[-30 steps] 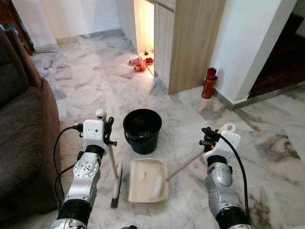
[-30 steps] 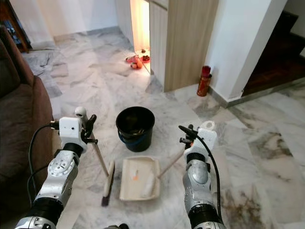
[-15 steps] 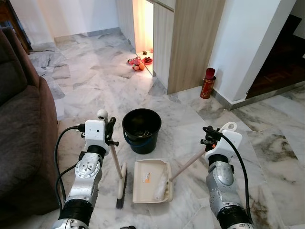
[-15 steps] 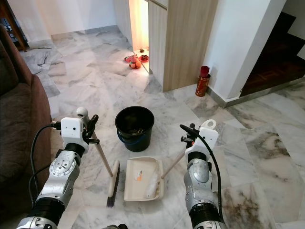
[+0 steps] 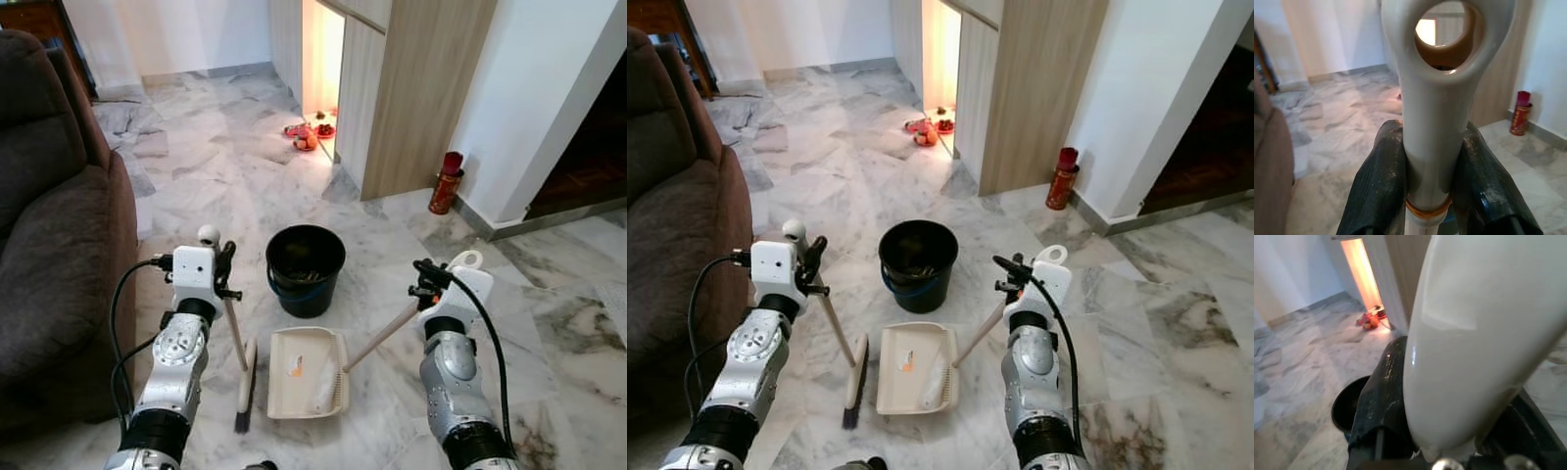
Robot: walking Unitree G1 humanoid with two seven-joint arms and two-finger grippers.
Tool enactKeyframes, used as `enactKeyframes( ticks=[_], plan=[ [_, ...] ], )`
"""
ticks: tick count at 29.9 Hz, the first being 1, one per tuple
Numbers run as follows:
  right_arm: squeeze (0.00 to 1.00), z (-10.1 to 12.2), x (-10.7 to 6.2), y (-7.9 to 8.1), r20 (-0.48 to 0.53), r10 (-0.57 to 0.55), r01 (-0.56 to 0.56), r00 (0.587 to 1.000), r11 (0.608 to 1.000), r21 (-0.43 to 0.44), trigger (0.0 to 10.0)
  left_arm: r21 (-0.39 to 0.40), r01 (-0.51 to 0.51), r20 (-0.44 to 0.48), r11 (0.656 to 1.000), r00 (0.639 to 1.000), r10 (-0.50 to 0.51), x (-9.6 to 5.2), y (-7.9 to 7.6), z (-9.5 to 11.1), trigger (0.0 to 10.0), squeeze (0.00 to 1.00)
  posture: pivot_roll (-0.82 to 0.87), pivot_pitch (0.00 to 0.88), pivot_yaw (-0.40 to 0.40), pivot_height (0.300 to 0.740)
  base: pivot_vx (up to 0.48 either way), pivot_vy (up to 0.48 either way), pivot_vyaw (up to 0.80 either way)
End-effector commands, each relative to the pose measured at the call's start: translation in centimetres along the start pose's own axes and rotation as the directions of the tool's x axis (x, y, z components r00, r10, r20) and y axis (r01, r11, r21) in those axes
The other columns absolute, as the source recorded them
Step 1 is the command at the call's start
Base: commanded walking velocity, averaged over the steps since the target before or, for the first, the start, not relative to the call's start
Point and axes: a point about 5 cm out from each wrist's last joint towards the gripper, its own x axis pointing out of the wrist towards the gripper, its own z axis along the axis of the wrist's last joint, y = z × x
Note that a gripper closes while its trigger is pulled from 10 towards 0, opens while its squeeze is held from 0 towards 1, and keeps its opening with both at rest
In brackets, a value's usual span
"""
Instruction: Sweep floor
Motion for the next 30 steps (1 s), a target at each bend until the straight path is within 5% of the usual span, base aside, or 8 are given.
enactKeyframes(
  ticks=[1, 30],
  plan=[
    [0.00, 0.98, 0.46, 0.26, 0.040, 0.007, -0.008, 0.999, 1.000, 0.013, 10.0, 0.017, -0.002, 0.048, 1.000, 0.999, 0.001, 0.55, 0.07, 1.12, 10.0, 0.00, 0.01, 0.000, 0.007, 0.740, 0.259, 0.000, 0.00],
    [0.00, 0.81, 0.47, 0.65, 0.025, 0.038, -0.038, 0.999, 0.999, 0.014, 10.0, 0.013, -0.004, 0.048, 1.000, 0.999, 0.003, 0.56, 0.04, 1.11, 10.0, 0.00, 0.01, 0.000, 0.001, 0.740, 0.300, 0.000, 0.06]
  ],
)
